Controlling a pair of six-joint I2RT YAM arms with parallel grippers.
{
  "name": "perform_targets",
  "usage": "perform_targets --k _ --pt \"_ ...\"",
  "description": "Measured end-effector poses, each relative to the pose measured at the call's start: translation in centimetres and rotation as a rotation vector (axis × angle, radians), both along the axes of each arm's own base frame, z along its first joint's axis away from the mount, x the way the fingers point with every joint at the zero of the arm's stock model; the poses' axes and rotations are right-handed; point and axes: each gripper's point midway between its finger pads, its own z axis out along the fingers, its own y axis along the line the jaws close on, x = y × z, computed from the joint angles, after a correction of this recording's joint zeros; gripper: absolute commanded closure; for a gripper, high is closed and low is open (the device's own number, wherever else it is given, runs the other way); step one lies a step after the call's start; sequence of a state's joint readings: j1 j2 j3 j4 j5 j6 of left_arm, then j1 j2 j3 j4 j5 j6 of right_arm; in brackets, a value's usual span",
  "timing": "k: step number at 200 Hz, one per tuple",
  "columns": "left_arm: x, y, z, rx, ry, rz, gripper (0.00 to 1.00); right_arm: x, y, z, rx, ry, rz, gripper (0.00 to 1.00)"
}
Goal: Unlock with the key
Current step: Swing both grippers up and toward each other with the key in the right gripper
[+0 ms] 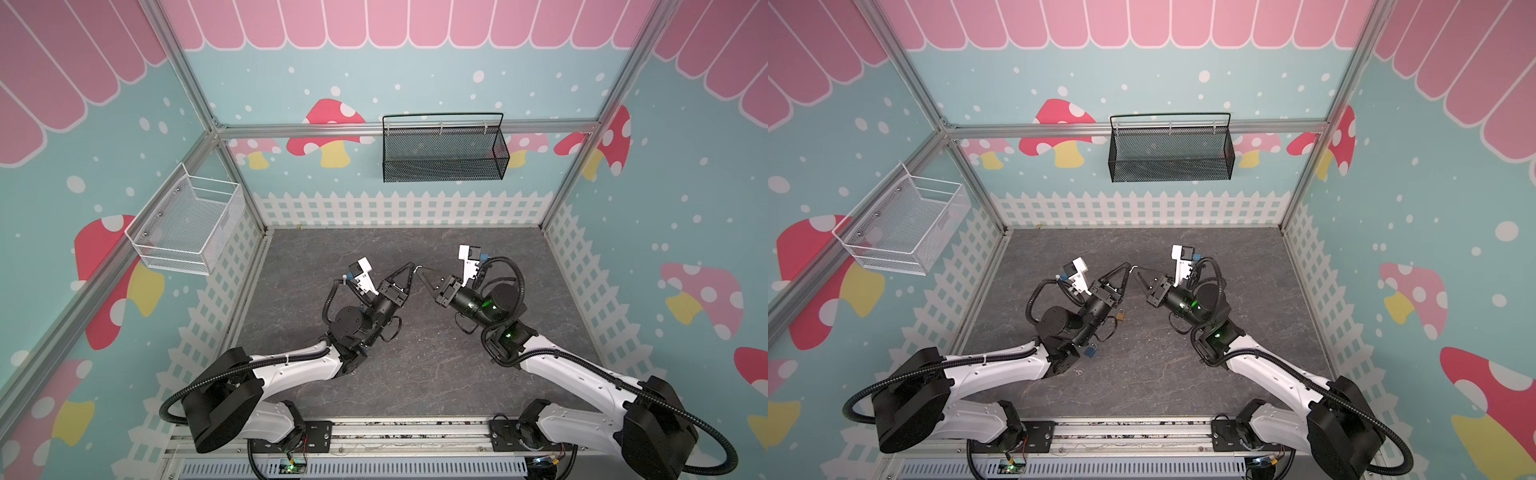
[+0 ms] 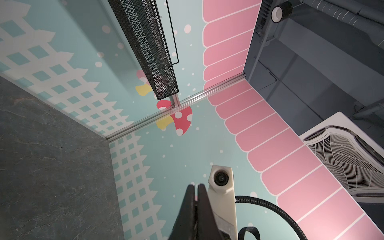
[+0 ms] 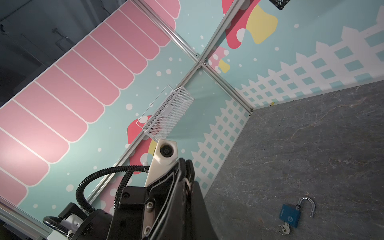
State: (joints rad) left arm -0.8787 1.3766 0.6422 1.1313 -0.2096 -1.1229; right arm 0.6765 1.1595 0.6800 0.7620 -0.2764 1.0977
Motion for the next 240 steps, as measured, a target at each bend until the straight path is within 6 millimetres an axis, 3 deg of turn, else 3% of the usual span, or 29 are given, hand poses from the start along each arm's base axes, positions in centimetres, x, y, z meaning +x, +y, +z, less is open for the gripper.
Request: perform_targets --k 51,114,157,195,218,240 --pt "0.0 0.0 0.1 0.004 -0.006 0.001 1.0 -0.1 -0.1 0.1 -0.01 -0.02 -0.013 1.0" --pt "0.1 0.5 0.0 0.062 0.002 -0.001 1.0 0.1 -0.6 -0.2 -0.06 -0.042 -0.052 0.58" --pt "1.9 1.9 -0.8 0.129 0.049 -0.015 1.0 0.3 -1.6 -0.1 -0.107 -0.046 -0.079 0.42" --pt "3.1 2.4 -1.3 0.275 0.088 -0.091 1.0 0.7 -2.5 1.0 -0.192 -0.092 -0.018 0.41" --pt "2.7 2.1 -1.3 0.397 0.084 -0.15 1.0 0.0 -2.1 1.6 -0.245 -0.142 0.083 0.43" --pt "1.9 2.1 -1.7 0.494 0.075 -0.2 1.0 -0.4 -1.5 0.9 -0.283 -0.152 0.187 0.48"
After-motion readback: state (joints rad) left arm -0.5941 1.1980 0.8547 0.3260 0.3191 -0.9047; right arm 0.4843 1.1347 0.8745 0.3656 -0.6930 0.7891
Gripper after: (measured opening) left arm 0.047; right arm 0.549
